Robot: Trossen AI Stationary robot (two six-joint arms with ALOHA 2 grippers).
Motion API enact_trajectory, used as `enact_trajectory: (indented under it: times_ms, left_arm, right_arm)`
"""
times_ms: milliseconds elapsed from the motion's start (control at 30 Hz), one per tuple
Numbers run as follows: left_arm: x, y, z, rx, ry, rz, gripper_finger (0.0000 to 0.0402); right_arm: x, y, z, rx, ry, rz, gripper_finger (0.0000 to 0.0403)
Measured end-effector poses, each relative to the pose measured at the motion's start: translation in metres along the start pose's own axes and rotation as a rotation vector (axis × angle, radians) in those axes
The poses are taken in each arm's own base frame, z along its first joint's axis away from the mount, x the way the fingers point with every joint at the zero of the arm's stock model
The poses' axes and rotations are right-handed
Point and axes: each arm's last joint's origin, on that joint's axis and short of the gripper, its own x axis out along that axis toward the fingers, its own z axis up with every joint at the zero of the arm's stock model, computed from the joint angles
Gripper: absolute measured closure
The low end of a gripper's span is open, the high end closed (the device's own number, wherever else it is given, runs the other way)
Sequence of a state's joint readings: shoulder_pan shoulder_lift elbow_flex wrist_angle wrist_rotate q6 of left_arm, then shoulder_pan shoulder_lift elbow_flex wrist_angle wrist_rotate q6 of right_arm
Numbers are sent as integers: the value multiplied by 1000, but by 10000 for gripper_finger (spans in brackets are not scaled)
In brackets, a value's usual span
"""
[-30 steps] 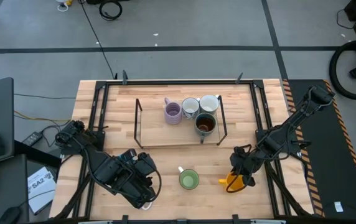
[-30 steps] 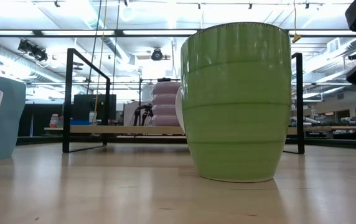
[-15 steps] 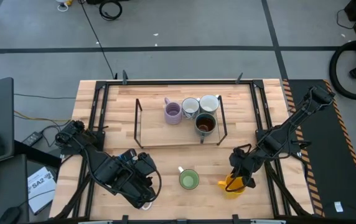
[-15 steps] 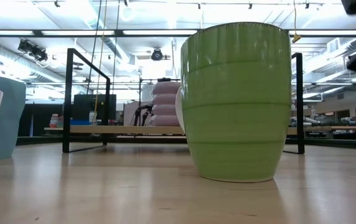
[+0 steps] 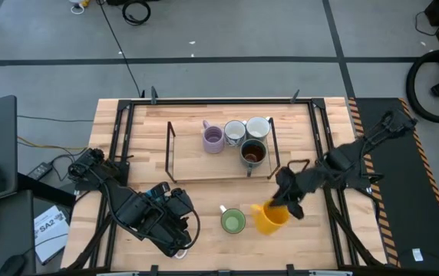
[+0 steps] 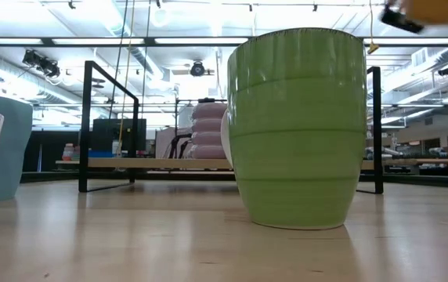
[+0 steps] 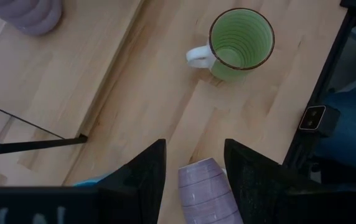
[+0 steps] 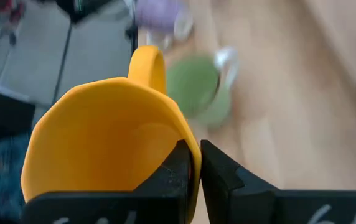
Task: Place coffee mugs
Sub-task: Put the yellow mug on the shelf
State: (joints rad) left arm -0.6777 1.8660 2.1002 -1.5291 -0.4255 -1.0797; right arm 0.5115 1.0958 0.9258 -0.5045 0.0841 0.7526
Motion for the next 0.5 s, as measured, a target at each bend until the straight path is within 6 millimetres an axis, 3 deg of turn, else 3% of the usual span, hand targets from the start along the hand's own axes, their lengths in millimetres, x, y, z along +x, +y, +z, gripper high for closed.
enact_trajectory:
  times_ms: [233, 500]
  left_arm:
    - [0, 0, 0, 3, 0, 0, 233]
    - [0, 0, 0, 3, 0, 0, 233]
  right_arm:
    - [-7, -5, 52, -82, -148, -78, 374]
    - [18, -19, 117, -149, -190, -218, 374]
